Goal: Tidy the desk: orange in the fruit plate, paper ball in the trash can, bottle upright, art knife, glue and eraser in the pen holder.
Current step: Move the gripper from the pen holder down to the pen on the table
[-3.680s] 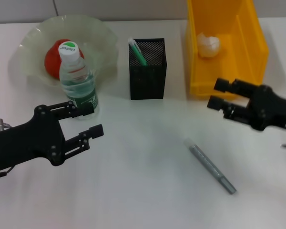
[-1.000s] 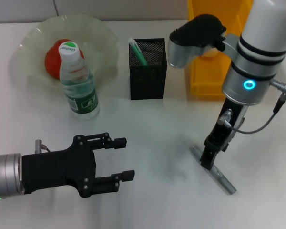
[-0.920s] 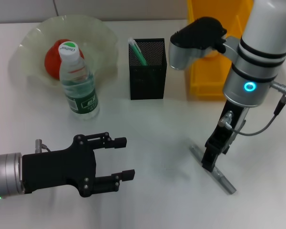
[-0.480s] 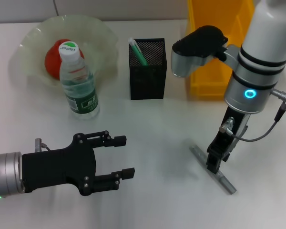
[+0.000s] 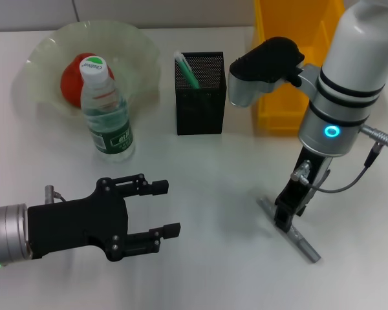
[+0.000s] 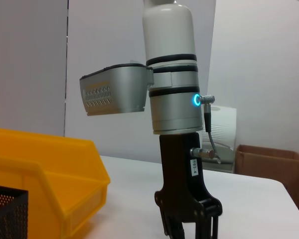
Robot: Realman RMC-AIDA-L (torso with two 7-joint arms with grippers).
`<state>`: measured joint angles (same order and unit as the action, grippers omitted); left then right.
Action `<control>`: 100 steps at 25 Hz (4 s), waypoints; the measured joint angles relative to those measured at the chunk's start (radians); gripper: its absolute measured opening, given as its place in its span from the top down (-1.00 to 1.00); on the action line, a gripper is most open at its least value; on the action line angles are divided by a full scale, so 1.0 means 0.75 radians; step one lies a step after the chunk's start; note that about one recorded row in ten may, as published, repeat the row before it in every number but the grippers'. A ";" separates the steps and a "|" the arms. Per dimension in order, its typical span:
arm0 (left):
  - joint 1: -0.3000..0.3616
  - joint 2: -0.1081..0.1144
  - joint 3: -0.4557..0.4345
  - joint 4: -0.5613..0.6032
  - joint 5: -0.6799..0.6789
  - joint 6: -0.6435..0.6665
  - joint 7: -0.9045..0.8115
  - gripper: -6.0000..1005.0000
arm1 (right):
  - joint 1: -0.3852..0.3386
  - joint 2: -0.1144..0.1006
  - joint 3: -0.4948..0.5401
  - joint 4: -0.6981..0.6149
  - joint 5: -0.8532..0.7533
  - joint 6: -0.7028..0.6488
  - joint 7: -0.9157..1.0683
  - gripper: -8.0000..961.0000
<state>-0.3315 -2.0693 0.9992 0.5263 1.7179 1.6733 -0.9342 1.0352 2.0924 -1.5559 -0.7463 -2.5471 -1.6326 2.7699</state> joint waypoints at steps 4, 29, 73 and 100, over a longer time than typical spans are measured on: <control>-0.001 0.000 -0.003 0.000 0.000 0.000 0.000 -0.38 | -0.010 0.000 -0.003 0.004 0.013 0.013 0.000 0.15; 0.002 0.000 -0.011 0.004 0.000 -0.012 0.000 -0.38 | -0.029 0.000 -0.073 0.018 0.085 0.057 -0.003 0.23; -0.003 -0.002 -0.027 0.002 -0.002 -0.012 0.002 -0.38 | -0.281 -0.008 -0.051 -0.429 0.120 0.103 -0.029 0.60; -0.015 -0.002 -0.027 -0.002 -0.002 -0.012 -0.008 -0.38 | -0.174 -0.002 -0.014 -0.290 0.073 0.044 -0.084 0.25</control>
<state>-0.3429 -2.0709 0.9786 0.5248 1.7166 1.6644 -0.9400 0.9044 2.0906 -1.5665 -0.9637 -2.4927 -1.5995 2.7066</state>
